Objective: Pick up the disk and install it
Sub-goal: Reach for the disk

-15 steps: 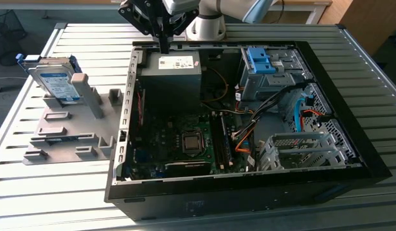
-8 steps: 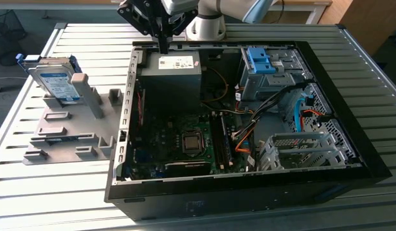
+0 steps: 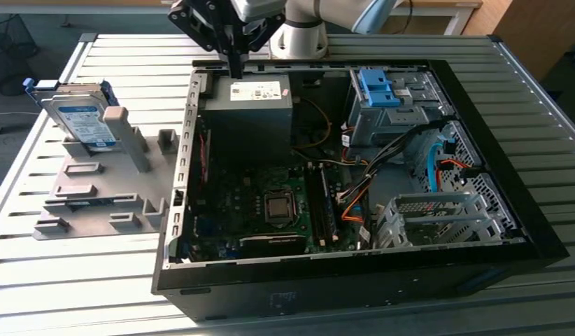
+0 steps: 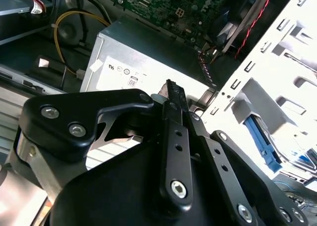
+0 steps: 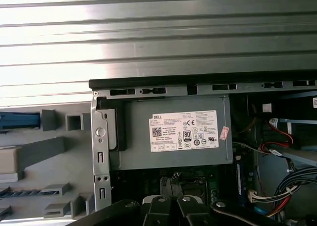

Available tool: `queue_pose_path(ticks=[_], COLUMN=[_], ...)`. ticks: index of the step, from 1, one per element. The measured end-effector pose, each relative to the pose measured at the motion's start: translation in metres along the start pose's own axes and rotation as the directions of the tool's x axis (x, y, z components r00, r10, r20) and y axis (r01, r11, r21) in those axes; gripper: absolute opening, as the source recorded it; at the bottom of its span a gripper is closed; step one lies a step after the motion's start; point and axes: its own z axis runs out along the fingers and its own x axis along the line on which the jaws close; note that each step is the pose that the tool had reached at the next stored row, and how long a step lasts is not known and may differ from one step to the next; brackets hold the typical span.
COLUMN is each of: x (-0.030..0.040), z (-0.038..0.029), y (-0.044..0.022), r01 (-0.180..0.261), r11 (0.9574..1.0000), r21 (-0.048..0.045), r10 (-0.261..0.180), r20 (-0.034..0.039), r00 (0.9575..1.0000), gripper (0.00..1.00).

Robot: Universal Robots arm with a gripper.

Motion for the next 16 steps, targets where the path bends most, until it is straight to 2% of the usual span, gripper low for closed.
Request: queue_pose_path(ticks=[8,16], x=[0.0054,0.0249], z=[0.0,0.0001], y=[0.0002,0.0076], r01=[0.0,0.0], r11=[1.0,1.0], r21=[0.0,0.0001], r10=[0.0,0.0], r20=[0.0,0.0], r00=[1.0,1.0], gripper=[0.11,0.11])
